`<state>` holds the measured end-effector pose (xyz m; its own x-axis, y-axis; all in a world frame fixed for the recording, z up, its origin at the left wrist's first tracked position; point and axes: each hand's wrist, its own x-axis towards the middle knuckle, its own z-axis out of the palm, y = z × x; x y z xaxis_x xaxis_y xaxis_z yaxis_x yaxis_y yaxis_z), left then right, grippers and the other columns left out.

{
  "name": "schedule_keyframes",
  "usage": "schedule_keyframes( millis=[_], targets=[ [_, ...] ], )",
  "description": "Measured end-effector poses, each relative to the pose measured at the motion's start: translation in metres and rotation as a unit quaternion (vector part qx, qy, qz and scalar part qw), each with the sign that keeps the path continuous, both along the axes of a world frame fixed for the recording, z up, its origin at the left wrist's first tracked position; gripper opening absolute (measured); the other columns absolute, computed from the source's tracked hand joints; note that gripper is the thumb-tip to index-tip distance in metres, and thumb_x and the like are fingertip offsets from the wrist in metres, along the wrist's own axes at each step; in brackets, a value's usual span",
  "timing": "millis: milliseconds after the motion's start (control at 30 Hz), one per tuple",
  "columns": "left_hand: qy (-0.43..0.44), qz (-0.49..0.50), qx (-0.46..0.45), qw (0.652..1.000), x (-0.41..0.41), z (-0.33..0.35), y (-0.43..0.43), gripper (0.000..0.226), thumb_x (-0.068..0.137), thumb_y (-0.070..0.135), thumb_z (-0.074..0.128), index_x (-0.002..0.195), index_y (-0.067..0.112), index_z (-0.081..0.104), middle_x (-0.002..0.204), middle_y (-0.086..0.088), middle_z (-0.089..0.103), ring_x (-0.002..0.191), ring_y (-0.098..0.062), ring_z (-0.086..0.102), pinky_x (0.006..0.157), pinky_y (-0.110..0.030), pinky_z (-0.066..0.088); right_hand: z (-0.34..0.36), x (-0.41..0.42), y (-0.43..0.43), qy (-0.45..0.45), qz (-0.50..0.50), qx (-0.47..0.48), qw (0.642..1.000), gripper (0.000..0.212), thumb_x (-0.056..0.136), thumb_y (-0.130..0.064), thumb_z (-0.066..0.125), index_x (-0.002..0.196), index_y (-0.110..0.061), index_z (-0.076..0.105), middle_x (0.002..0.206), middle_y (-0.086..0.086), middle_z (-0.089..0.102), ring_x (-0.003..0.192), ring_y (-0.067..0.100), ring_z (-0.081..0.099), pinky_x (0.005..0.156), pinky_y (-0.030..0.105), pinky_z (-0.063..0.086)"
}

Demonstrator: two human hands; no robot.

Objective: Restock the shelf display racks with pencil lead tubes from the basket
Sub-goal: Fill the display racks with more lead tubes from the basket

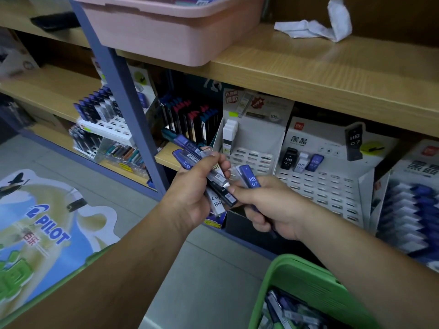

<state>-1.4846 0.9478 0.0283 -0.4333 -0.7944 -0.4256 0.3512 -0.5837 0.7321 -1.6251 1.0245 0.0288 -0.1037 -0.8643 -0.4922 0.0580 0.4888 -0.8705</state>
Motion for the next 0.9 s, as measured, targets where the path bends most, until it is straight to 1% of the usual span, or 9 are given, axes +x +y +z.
schedule_keyframes(
  millis=[133, 200, 233, 333, 433, 533, 667, 800, 900],
  targets=[
    [-0.001, 0.005, -0.015, 1.000, -0.005, 0.002, 0.006, 0.019, 0.102, 0.024, 0.063, 0.106, 0.008, 0.072, 0.102, -0.010, 0.076, 0.087, -0.026, 0.074, 0.090, -0.052, 0.059, 0.001, -0.005, 0.005, 0.004, -0.047, -0.008, 0.999, 0.009, 0.095, -0.014, 0.072, 0.093, -0.014, 0.063, 0.058, 0.003, 0.048, 0.043, 0.014, 0.032, 0.044, 0.023, 0.020],
    [-0.001, 0.022, 0.002, 1.000, -0.006, 0.001, 0.006, 0.025, 0.102, 0.024, 0.062, 0.115, 0.004, 0.070, 0.110, -0.017, 0.077, 0.101, -0.037, 0.075, 0.091, -0.058, 0.059, 0.003, -0.008, 0.005, 0.009, -0.088, -0.025, 0.996, 0.005, 0.098, -0.014, 0.068, 0.101, -0.012, 0.066, 0.070, 0.009, 0.062, 0.042, 0.014, 0.033, 0.043, 0.023, 0.021],
    [-0.001, 0.035, 0.012, 0.999, -0.006, 0.000, 0.006, 0.025, 0.102, 0.024, 0.063, 0.115, 0.004, 0.069, 0.109, -0.017, 0.077, 0.101, -0.036, 0.075, 0.090, -0.057, 0.060, 0.004, -0.010, 0.005, 0.016, -0.106, -0.035, 0.994, 0.007, 0.100, -0.015, 0.066, 0.105, -0.012, 0.066, 0.080, 0.011, 0.071, 0.042, 0.014, 0.033, 0.042, 0.022, 0.022],
    [-0.016, 0.068, 0.014, 0.997, -0.004, -0.004, 0.005, 0.012, 0.101, 0.019, 0.065, 0.105, 0.008, 0.068, 0.085, -0.008, 0.073, 0.073, -0.020, 0.072, 0.069, -0.038, 0.063, 0.008, -0.017, 0.008, 0.068, -0.125, -0.067, 0.988, 0.008, 0.102, -0.018, 0.063, 0.108, -0.015, 0.067, 0.089, 0.010, 0.077, 0.041, 0.014, 0.035, 0.040, 0.024, 0.026],
    [-0.076, 0.069, -0.008, 0.995, -0.004, -0.008, 0.005, 0.020, 0.100, 0.028, 0.068, 0.102, 0.008, 0.064, 0.070, -0.006, 0.059, 0.057, -0.016, 0.055, 0.055, -0.032, 0.054, 0.009, -0.024, 0.009, 0.129, -0.138, -0.087, 0.978, 0.007, 0.101, -0.021, 0.065, 0.096, -0.017, 0.068, 0.082, 0.011, 0.071, 0.043, 0.014, 0.036, 0.040, 0.023, 0.028],
    [-0.122, 0.087, -0.054, 0.987, -0.008, -0.011, 0.006, 0.030, 0.097, 0.033, 0.072, 0.104, 0.006, 0.061, 0.072, -0.008, 0.059, 0.055, -0.017, 0.053, 0.053, -0.031, 0.051, 0.012, -0.030, 0.007, 0.172, -0.111, -0.091, 0.975, 0.019, 0.100, -0.026, 0.065, 0.090, -0.010, 0.066, 0.078, 0.015, 0.056, 0.049, 0.015, 0.037, 0.042, 0.024, 0.030],
    [-0.186, 0.058, -0.137, 0.971, -0.010, -0.017, 0.009, 0.021, 0.097, 0.029, 0.072, 0.106, 0.013, 0.062, 0.071, -0.009, 0.062, 0.058, -0.018, 0.056, 0.054, -0.031, 0.052, 0.018, -0.030, -0.001, 0.141, -0.111, -0.110, 0.978, 0.020, 0.100, -0.027, 0.066, 0.098, -0.007, 0.065, 0.078, 0.013, 0.051, 0.050, 0.016, 0.035, 0.045, 0.030, 0.028],
    [-0.173, 0.057, -0.127, 0.975, -0.009, -0.020, 0.007, 0.020, 0.097, 0.028, 0.073, 0.107, 0.014, 0.064, 0.078, -0.010, 0.068, 0.063, -0.019, 0.059, 0.057, -0.033, 0.052, 0.021, -0.026, -0.026, 0.194, -0.159, -0.158, 0.955, 0.020, 0.097, -0.028, 0.071, 0.097, -0.008, 0.067, 0.066, 0.003, 0.050, 0.054, 0.016, 0.041, 0.055, 0.028, 0.034],
    [-0.167, 0.048, -0.102, 0.980, -0.006, -0.019, 0.006, 0.020, 0.097, 0.017, 0.072, 0.110, 0.003, 0.064, 0.085, -0.015, 0.066, 0.059, -0.018, 0.057, 0.050, -0.030, 0.049, 0.027, -0.025, -0.051, 0.281, -0.160, -0.212, 0.922, 0.018, 0.094, -0.028, 0.074, 0.094, -0.011, 0.069, 0.076, 0.006, 0.060, 0.066, 0.021, 0.054, 0.064, 0.030, 0.042]
  ],
)
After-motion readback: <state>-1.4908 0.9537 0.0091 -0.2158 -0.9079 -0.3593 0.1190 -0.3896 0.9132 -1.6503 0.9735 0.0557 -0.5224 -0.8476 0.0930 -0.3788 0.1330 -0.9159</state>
